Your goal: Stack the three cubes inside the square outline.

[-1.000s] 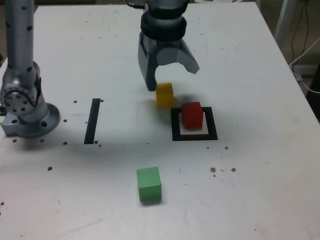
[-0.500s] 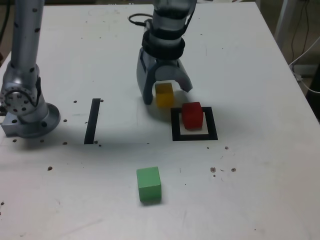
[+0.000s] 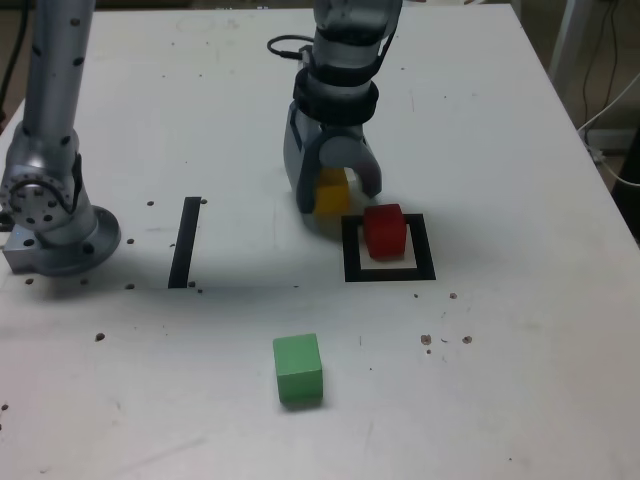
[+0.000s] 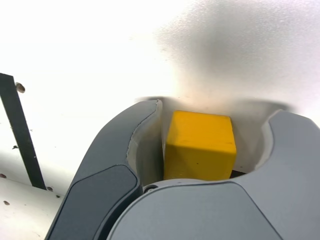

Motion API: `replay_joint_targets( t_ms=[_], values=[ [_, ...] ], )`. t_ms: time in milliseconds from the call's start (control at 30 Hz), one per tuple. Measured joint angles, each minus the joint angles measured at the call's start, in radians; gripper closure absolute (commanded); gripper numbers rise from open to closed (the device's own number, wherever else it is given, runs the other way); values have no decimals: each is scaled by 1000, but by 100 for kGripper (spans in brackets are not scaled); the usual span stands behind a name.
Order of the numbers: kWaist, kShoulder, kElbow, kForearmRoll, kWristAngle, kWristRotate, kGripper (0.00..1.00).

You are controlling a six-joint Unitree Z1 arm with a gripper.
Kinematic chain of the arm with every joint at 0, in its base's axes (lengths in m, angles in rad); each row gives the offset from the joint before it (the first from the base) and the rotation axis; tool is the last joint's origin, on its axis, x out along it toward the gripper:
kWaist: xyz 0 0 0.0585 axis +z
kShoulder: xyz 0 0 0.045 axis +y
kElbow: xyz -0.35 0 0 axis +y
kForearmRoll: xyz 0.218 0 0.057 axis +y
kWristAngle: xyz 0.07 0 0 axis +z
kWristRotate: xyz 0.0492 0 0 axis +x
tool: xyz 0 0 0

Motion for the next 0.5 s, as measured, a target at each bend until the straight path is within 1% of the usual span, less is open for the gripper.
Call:
replay_joint_targets(
  t_ms=[200,333,500],
  values=[
    [0,0,0,1,0,7,81],
    [0,-4,0,7,-4,13,87],
    [-1,-13,-9,10,-8,36,89]
  ],
)
